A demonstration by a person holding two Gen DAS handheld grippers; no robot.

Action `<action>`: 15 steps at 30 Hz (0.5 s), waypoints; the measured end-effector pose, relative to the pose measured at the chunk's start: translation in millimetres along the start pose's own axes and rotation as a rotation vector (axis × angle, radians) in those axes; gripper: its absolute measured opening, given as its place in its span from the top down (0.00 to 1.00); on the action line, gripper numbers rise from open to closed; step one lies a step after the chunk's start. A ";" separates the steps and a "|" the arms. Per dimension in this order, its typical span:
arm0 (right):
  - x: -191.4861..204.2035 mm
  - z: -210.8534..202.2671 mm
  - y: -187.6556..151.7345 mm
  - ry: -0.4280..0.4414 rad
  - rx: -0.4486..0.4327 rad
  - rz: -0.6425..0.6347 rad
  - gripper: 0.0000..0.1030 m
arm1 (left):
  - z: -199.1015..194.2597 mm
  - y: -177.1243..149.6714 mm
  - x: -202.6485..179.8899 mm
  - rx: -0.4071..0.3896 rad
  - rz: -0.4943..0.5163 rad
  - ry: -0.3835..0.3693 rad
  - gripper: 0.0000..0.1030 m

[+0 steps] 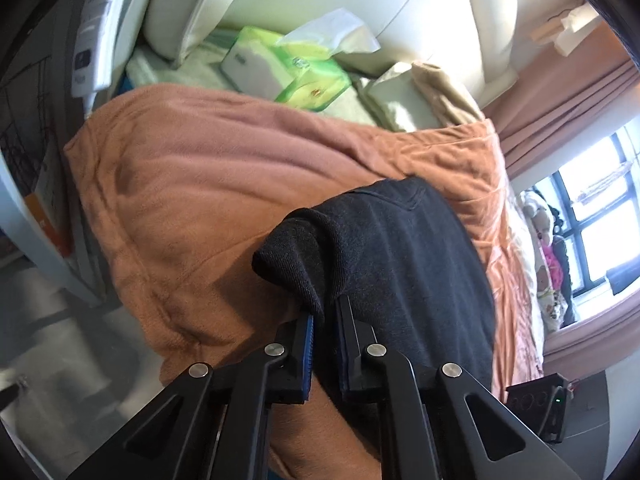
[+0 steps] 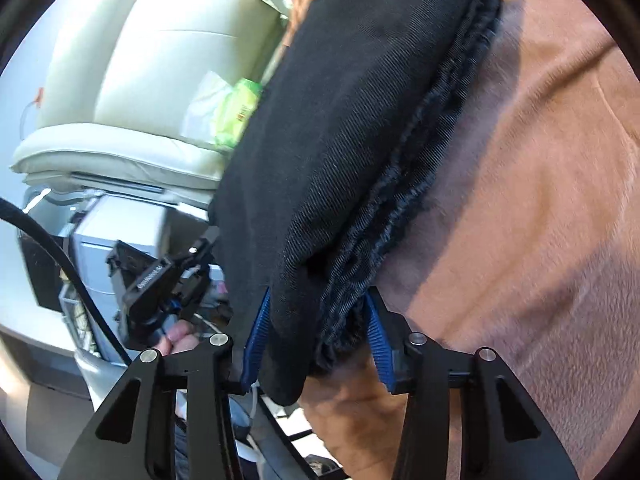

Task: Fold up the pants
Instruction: 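Lower the black pants stack onto the duvet with both tools, then open both tools and release the black pants stack on the duvet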

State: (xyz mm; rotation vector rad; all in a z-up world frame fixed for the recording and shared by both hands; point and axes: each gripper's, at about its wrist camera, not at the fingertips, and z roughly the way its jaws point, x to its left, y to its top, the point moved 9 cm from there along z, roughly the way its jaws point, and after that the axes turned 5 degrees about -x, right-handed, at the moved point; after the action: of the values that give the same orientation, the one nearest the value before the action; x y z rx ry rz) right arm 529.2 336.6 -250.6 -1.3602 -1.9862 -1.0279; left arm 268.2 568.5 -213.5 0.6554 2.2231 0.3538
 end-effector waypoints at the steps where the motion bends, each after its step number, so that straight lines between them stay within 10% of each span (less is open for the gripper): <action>1: 0.7 -0.3 -3.2 -0.007 0.012 -0.005 0.58 | -0.9 -1.8 1.9 0.000 -0.001 0.006 0.89; 15: 51.9 -47.0 37.8 -0.161 -0.109 -0.406 0.58 | -33.7 -6.2 -28.2 -0.057 0.062 0.013 0.82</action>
State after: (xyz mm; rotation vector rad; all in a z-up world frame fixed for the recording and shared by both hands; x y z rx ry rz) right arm 545.6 334.2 -172.8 -1.1482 -2.4241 -1.2527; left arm 256.8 546.1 -176.9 0.6936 2.2003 0.4526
